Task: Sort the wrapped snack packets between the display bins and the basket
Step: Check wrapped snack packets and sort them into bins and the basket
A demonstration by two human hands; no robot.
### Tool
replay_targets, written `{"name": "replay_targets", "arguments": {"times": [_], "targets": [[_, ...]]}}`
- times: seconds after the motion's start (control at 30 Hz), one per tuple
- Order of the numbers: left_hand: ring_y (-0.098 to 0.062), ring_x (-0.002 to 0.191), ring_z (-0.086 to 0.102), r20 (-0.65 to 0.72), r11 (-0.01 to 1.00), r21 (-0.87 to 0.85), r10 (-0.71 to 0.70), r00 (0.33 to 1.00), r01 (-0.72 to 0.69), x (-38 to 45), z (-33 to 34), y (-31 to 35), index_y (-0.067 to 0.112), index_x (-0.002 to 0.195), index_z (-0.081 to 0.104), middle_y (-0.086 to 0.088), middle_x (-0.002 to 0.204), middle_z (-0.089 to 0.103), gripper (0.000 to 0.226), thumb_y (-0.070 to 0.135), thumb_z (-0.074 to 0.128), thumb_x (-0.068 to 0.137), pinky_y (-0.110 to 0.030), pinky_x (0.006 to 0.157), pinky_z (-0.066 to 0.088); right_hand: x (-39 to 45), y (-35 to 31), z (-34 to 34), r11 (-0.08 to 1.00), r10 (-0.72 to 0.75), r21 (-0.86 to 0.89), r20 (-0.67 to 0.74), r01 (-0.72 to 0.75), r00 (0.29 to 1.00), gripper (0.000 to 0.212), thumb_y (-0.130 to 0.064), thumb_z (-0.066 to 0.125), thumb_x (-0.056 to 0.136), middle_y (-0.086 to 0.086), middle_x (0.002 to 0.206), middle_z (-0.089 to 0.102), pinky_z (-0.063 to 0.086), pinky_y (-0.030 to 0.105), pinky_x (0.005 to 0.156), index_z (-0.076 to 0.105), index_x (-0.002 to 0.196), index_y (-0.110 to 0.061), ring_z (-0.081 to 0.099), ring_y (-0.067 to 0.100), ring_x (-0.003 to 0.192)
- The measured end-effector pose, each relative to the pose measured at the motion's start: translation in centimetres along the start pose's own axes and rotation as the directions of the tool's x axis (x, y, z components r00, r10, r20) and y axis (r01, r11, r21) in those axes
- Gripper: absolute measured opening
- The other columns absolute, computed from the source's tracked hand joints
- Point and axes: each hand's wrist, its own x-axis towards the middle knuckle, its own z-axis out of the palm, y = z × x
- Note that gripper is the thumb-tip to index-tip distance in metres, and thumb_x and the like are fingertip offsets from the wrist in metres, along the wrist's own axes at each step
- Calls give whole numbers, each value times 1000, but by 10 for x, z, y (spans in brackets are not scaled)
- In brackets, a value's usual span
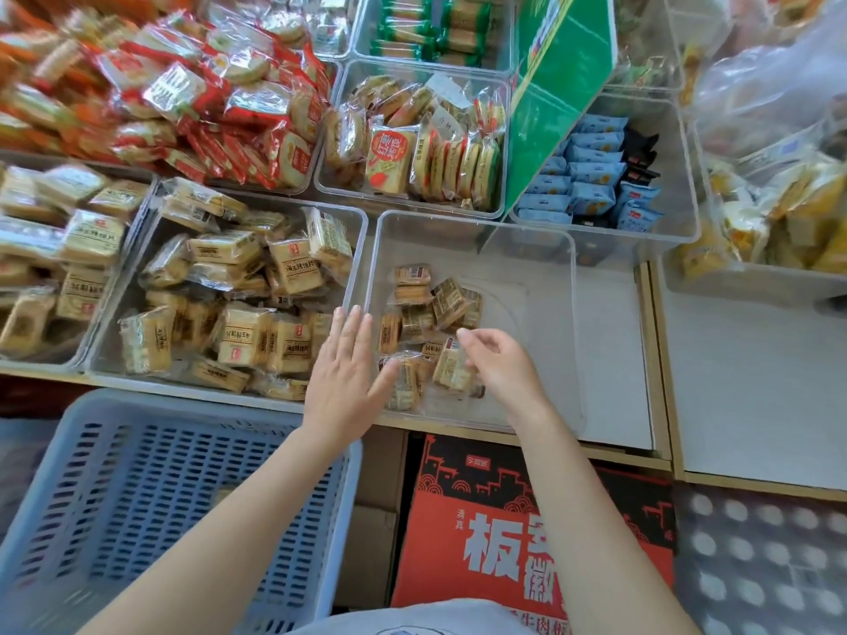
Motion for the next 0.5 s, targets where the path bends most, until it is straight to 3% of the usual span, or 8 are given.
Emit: {"name": "replay_targets", "arguments": {"times": [0.1, 0.2, 0.3, 0.4, 0.5], "targets": [[-7, 154, -14, -105, 991, -134, -35, 994, 20, -14, -17, -22, 14, 163, 12, 1, 171, -1, 87, 68, 18, 95, -29, 126, -5, -13, -26, 20, 997, -83, 5, 74, 83, 994, 22, -46, 59, 99, -7, 108, 71, 57, 39, 93, 65, 106, -26, 71, 11, 94], [-16, 158, -5, -217, 986, -90, -155, 964, 139, -34, -33, -68, 12, 163, 18, -4, 171, 6, 83, 61, 26, 96, -34, 126, -5, -21, -52, 61, 987, -160, 4, 201, 163, 966, 20, -40, 62, 99, -2, 104, 73, 58, 34, 88, 66, 105, -22, 72, 8, 87], [-24, 158, 7, -192, 953, -41, -303, 933, 301, -44, -55, -115, 9, 162, 16, -10, 170, 14, 80, 57, 35, 101, -41, 127, 2, -17, -70, 116, 983, -182, 44, 330, 178, 926, 17, -35, 65, 99, 3, 105, 72, 58, 32, 88, 65, 105, -19, 71, 12, 92], [-31, 140, 44, -63, 931, 56, -356, 932, 360, -38, -76, -138, 9, 162, 19, -13, 156, 46, 77, 56, 40, 104, -43, 120, 26, -9, -83, 168, 990, -113, -38, 381, 137, 918, 36, -40, 63, 99, 1, 123, 62, 51, 30, 87, 55, 127, -19, 62, 18, 108], [-26, 121, 60, 32, 941, 78, -332, 943, 328, -26, -86, -142, 18, 161, 19, -4, 143, 60, 73, 59, 36, 104, -41, 110, 33, 5, -84, 204, 993, 9, -111, 310, 27, 951, 67, -43, 61, 100, 5, 148, 47, 43, 34, 100, 33, 154, -14, 49, 25, 132]]}}
